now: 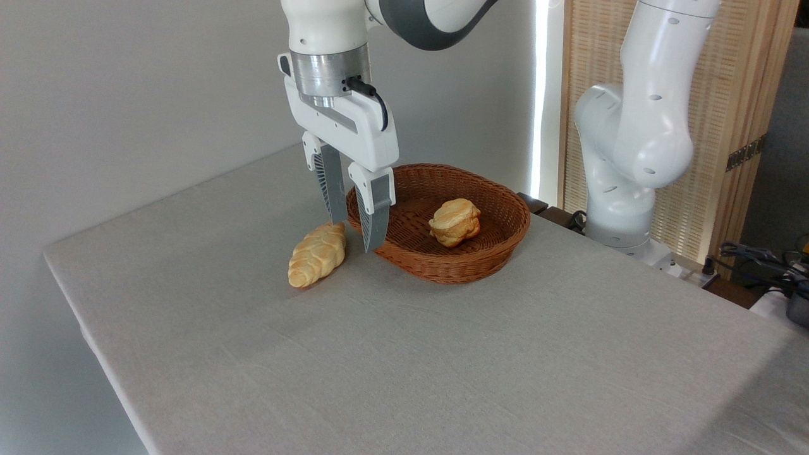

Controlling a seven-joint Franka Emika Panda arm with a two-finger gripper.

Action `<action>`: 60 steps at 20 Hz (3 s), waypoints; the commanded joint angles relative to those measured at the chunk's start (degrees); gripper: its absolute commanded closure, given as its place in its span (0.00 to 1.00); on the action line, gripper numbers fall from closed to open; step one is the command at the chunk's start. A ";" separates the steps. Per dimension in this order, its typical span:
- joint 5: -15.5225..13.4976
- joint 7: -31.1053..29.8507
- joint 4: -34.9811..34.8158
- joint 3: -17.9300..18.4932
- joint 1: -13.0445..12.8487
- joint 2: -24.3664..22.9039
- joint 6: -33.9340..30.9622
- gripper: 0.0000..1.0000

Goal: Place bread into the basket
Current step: 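Lower the open gripper over the croissant beside the basket, then close the gripper fingers around the croissant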

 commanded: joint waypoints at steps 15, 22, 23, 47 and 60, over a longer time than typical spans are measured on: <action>0.05 -4.76 1.51 -0.46 -1.10 3.56 1.89 0.00; -2.93 -17.15 1.33 -0.46 -5.75 5.58 3.56 0.00; -4.24 -18.65 1.33 -0.46 -6.28 6.36 4.09 0.00; -9.79 -24.55 0.89 -1.52 -11.12 16.65 14.64 0.00; -8.91 -22.89 0.89 -2.57 -10.94 17.36 14.47 0.59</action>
